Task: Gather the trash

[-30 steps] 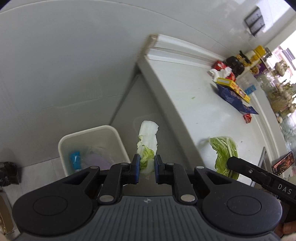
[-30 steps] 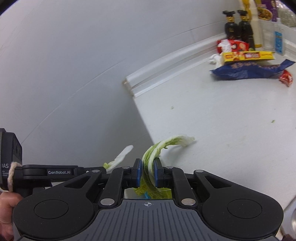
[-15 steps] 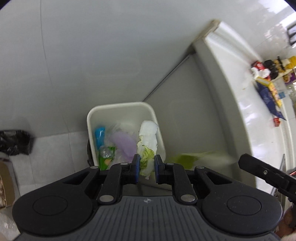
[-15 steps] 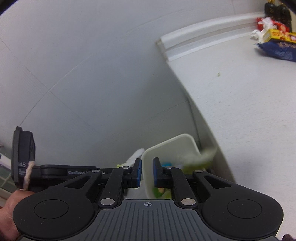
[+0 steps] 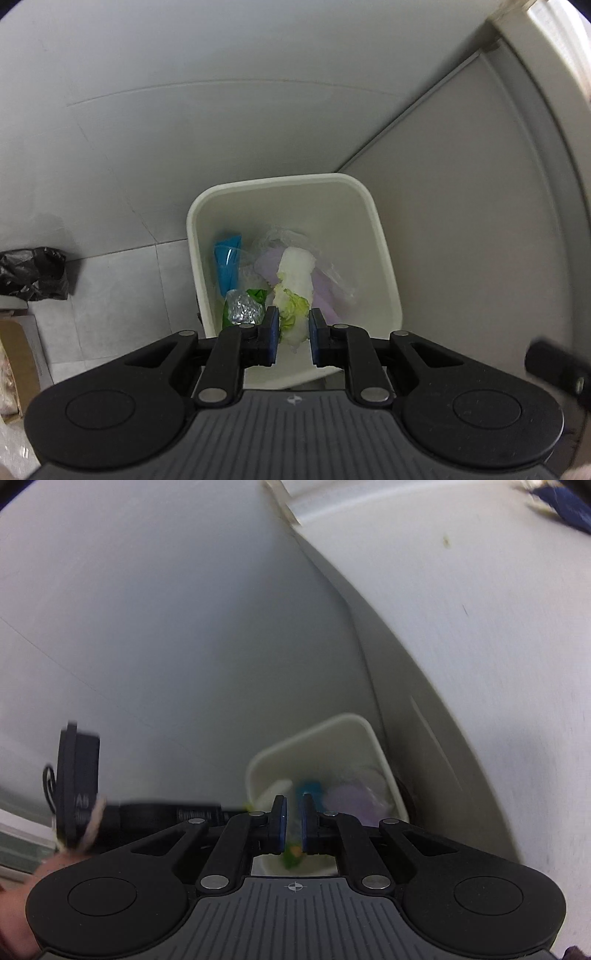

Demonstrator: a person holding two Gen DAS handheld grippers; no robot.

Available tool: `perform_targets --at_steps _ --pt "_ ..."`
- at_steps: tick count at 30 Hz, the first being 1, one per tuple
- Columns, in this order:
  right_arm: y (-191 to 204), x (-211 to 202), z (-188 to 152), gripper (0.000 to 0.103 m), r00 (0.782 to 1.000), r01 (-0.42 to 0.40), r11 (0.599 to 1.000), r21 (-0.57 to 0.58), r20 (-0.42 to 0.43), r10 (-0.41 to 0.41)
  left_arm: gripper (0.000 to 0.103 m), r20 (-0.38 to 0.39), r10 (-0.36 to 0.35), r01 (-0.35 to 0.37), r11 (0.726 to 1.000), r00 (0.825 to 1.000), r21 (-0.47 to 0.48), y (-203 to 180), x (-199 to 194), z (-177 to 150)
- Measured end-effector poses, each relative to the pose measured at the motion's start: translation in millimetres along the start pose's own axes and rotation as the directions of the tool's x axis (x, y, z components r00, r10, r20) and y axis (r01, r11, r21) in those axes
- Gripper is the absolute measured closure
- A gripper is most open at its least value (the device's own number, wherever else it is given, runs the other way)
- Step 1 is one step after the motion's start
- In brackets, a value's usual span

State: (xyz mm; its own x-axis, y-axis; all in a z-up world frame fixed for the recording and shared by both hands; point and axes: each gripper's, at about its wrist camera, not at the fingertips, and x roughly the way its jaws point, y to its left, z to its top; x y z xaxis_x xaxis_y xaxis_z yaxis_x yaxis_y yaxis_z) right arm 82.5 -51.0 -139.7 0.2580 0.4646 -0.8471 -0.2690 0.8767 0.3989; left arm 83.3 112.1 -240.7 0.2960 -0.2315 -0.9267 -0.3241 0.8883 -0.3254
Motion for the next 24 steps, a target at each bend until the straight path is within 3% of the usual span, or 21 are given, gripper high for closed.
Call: perform_targets --at_steps 5,7,9,10,16,24 --pt "1 27 -35 0.083 0.996 0.072 0.996 -0.049 -0.057 -0.075 0.059 0.008 -0.009 0.008 0.999 1.000 0.046 4 24 -1" --pt "-2 44 -58 0.059 0.991 0.103 0.993 -0.061 -0.082 -0.108 0.043 0.016 -0.014 0.012 0.997 1.000 0.074 5 32 -3" --pt "-8 68 -82 0.038 0.985 0.138 0.988 -0.068 -0.098 -0.144 0.035 0.036 -0.015 0.012 0.994 0.999 0.105 7 37 -6" --pt "-12 81 -95 0.034 0.982 0.152 0.986 -0.070 -0.102 -0.158 0.033 0.047 -0.018 0.012 0.993 0.999 0.116 10 40 -10" --pt "-59 193 -177 0.026 0.955 0.263 0.964 0.031 -0.150 -0.255 0.020 0.107 -0.050 0.032 0.985 0.993 0.168 27 46 -29" --pt "-146 338 -260 0.026 0.923 0.370 0.879 0.300 -0.225 -0.312 0.011 0.155 -0.032 -0.003 0.974 0.987 0.224 38 64 -45"
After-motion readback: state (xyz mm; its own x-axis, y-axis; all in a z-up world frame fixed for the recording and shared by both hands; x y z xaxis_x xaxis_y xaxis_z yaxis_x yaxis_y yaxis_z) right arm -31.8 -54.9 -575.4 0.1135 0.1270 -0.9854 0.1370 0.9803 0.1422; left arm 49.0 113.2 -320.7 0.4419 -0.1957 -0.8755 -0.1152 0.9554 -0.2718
